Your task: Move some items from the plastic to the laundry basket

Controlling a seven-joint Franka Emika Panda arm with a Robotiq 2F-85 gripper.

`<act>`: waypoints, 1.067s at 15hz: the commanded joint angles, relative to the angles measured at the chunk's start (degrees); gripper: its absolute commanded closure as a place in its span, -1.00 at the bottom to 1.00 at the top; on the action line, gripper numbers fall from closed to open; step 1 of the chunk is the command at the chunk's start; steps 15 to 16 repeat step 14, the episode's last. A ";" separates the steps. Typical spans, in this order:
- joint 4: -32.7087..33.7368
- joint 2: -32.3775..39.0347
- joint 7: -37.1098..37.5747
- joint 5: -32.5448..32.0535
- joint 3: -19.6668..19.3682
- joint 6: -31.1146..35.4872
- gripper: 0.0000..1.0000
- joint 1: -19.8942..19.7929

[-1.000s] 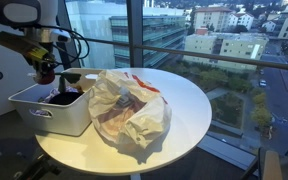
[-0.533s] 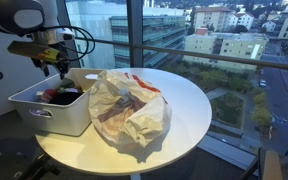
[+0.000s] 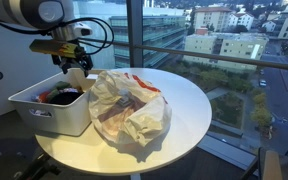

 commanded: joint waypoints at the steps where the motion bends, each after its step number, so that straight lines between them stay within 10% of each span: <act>1: -0.24 -5.45 5.18 -4.39 -0.77 -8.07 -1.00 -2.10; 9: 3.22 -11.77 7.70 -1.99 -4.16 -33.06 -1.00 -3.31; 16: 2.21 -11.42 7.02 -2.62 -3.90 -31.66 -1.00 -3.34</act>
